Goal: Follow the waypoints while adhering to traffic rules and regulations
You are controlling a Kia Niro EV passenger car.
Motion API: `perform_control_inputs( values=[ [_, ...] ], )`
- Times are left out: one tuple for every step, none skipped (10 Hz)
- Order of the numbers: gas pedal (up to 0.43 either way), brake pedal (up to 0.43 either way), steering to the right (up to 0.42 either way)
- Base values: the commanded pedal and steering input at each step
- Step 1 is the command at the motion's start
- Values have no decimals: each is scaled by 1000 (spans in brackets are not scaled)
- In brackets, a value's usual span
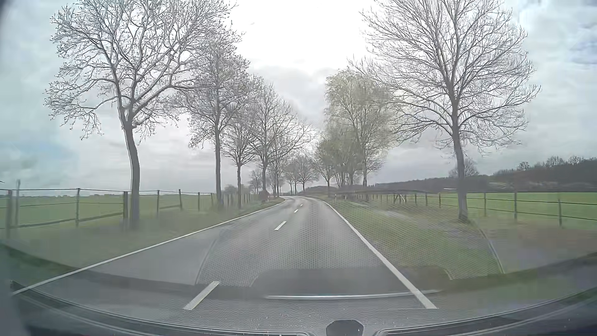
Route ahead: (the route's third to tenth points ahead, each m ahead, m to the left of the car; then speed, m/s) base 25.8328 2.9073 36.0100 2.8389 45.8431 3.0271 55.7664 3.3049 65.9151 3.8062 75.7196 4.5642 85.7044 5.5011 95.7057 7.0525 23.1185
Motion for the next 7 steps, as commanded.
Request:
perform_control_inputs(
  values=[
    [138,0,-1],
    [138,0,-2],
    [150,0,-1],
    [150,0,-2],
    [150,0,-2],
    [150,0,-2],
    [150,0,-2]
  ],
)
